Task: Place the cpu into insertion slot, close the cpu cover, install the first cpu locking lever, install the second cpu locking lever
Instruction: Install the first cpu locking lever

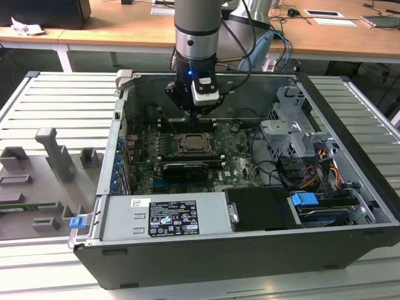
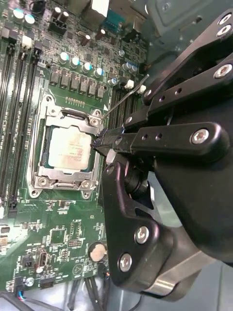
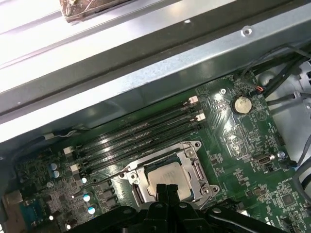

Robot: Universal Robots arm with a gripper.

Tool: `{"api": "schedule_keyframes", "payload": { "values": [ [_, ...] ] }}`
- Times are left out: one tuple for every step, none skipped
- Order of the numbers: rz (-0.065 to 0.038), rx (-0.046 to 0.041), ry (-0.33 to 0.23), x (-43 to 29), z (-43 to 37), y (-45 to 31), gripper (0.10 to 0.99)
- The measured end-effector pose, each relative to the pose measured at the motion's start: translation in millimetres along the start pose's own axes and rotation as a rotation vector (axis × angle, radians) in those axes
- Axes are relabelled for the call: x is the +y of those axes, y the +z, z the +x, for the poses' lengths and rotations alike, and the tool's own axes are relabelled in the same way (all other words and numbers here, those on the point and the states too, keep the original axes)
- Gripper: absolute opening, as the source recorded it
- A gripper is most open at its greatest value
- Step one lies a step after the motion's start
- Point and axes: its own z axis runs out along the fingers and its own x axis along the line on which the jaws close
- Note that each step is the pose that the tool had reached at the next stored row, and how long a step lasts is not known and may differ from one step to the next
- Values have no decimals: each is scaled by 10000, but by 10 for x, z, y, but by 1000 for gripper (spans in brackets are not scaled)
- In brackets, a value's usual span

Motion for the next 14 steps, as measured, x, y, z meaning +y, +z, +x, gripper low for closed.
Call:
{"api": "schedule_keyframes", "payload": {
  "values": [
    [-1,6,-100,0,0,0,106],
    [-4,18,-298,0,0,0,106],
    [-6,29,-494,0,0,0,106],
    [-9,46,-797,0,0,0,106],
    [-12,64,-1106,0,0,1,106],
    [-14,75,-1302,-1,0,1,106],
    [-15,87,-1492,-1,0,2,106],
    [-18,96,-1661,-1,0,2,106],
    [-20,108,-1867,0,0,3,106],
    [-23,121,-2095,0,0,3,106],
    [-25,130,-2261,-1,0,3,106],
    [-27,140,-2431,0,0,3,106],
    [-29,147,-2557,-1,0,3,106],
    [-31,157,-2735,0,0,3,106]
  ]
}}
